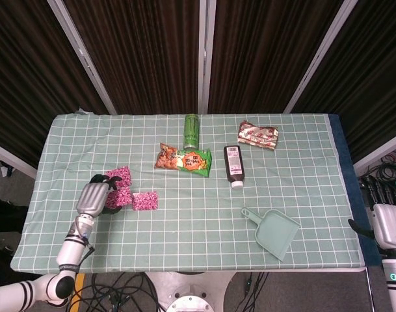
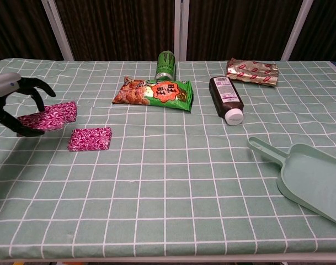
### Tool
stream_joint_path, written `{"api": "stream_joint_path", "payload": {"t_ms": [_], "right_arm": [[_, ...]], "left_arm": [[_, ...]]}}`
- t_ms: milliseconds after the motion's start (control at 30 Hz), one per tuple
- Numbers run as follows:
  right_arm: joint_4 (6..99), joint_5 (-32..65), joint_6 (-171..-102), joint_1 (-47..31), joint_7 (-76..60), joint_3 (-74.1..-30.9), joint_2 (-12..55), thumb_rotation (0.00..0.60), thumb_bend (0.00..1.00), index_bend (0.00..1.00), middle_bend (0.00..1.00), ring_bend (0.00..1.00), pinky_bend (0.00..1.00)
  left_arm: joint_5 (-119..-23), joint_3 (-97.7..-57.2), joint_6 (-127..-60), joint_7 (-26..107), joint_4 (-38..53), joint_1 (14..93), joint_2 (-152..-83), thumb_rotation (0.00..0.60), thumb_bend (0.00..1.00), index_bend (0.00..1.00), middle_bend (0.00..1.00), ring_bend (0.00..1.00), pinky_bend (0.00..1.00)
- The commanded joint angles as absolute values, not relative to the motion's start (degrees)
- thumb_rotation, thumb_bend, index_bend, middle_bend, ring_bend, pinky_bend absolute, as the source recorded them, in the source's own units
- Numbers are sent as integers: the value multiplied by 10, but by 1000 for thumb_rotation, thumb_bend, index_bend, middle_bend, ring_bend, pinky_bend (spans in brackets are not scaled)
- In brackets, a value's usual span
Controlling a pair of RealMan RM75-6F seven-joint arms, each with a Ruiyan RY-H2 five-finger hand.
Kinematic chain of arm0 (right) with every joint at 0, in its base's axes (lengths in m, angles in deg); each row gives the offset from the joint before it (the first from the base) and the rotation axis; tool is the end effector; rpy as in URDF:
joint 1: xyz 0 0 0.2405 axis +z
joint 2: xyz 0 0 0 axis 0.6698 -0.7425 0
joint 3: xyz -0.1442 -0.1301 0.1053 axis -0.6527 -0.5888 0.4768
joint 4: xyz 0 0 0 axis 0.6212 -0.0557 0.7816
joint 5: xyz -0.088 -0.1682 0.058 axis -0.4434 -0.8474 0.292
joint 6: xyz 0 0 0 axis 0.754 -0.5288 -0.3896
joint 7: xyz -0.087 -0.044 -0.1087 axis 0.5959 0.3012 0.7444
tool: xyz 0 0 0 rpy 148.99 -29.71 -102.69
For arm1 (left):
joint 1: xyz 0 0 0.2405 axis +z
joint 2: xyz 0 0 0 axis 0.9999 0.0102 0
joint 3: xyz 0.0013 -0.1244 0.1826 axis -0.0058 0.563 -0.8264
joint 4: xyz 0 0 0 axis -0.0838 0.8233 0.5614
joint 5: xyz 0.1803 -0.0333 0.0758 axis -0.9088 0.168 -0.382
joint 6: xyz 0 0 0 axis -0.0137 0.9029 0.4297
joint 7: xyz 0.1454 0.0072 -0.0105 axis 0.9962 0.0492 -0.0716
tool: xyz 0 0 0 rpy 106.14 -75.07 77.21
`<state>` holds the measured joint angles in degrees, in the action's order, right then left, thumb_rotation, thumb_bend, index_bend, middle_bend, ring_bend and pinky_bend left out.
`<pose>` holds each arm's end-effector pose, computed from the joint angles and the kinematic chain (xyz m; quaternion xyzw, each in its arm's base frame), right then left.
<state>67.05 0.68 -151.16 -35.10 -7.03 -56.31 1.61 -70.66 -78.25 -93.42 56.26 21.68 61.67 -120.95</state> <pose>-0.2991 -0.2025 0.1688 0.5721 -0.4040 0.3515 0.6213 -0.2069 0.2750 0.0158 -0.6417 -0.4810 -0.3417 0.4899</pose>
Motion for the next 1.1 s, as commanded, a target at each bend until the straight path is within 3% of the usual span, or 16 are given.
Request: {"api": "stream_joint_path", "payload": {"t_ms": [33, 567, 633, 833, 1100], "right_arm": [[671, 7, -1511, -351, -70, -563, 16, 600, 101, 0, 0, 0, 0], [676, 8, -1510, -352, -64, -565, 16, 600, 101, 0, 0, 0, 0], [676, 8, -1510, -351, -66, -565, 16, 600, 101, 0, 0, 0, 0], [677, 7, -1511, -351, -66, -565, 15, 600, 101, 0, 0, 0, 0], [678, 6, -1512, -352, -67, -565, 14, 600, 101, 0, 0, 0, 0]], "left_arm": [[-710, -802, -955, 566, 246, 641, -1187, 600, 210, 242, 534, 179, 137], [-743, -836, -972, 570, 227, 673, -1215, 600, 210, 241, 508, 179, 137], [-741, -836, -970, 570, 224, 675, -1214, 600, 209, 227, 447, 173, 137], [-728, -828, -951, 554, 238, 676, -1196, 600, 182, 114, 90, 53, 114], [-742, -806, -974, 532, 246, 681, -1175, 600, 159, 104, 48, 0, 99]]}}
